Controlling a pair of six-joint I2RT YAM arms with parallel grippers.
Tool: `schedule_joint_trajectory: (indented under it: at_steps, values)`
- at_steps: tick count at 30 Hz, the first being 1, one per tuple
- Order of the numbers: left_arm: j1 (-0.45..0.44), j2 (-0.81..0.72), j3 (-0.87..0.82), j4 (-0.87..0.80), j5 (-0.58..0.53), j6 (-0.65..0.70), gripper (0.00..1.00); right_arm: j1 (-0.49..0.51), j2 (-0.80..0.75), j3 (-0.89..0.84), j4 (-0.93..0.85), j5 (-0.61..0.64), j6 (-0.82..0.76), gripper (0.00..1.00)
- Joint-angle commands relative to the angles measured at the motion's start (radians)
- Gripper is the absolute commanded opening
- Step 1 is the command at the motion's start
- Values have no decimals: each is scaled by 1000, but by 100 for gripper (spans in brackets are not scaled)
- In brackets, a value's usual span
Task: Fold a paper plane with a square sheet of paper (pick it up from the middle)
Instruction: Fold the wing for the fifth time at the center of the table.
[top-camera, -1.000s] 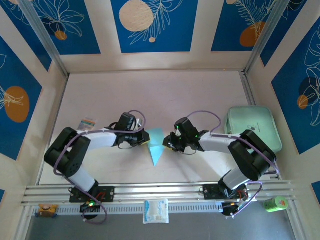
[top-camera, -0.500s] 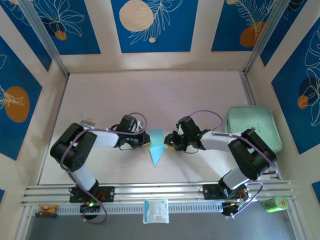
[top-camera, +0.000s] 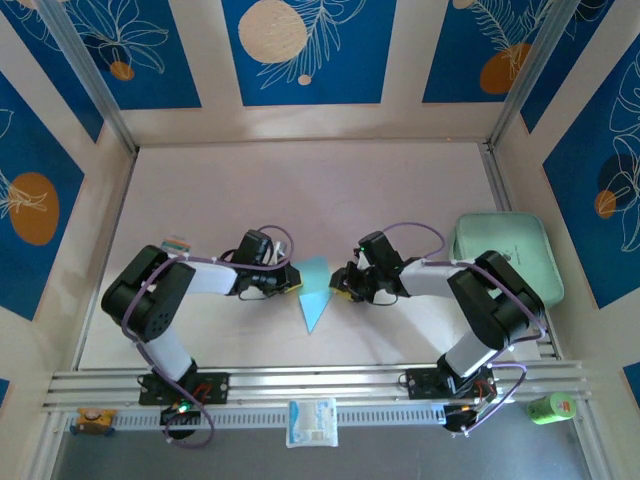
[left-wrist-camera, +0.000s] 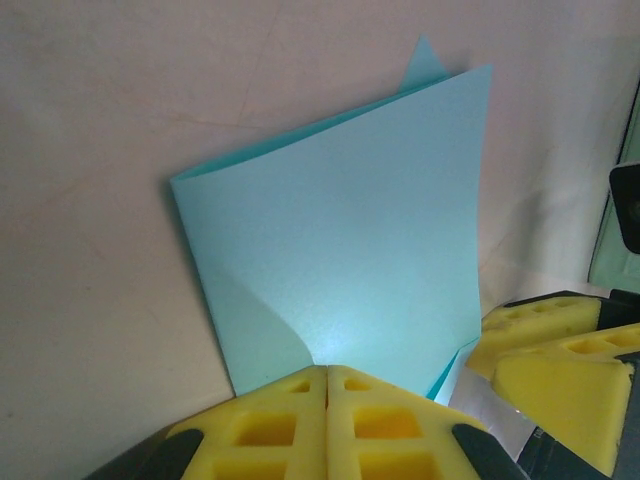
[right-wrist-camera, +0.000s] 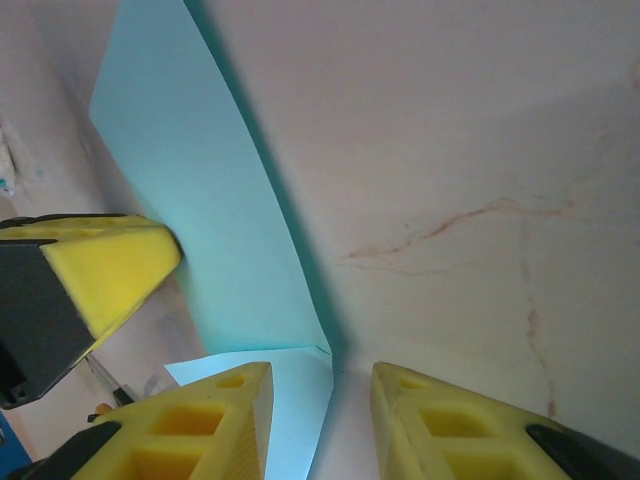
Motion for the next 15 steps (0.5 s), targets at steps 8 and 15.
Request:
schedule_joint_trajectory:
  at_steps: [8, 15]
  values:
    - [2, 33, -14, -7, 19, -6, 8, -15, 21, -16, 86, -62, -4, 31]
    - [2, 31, -10, -9, 24, -4, 8, -49, 28, -16, 110, -127, -66, 31]
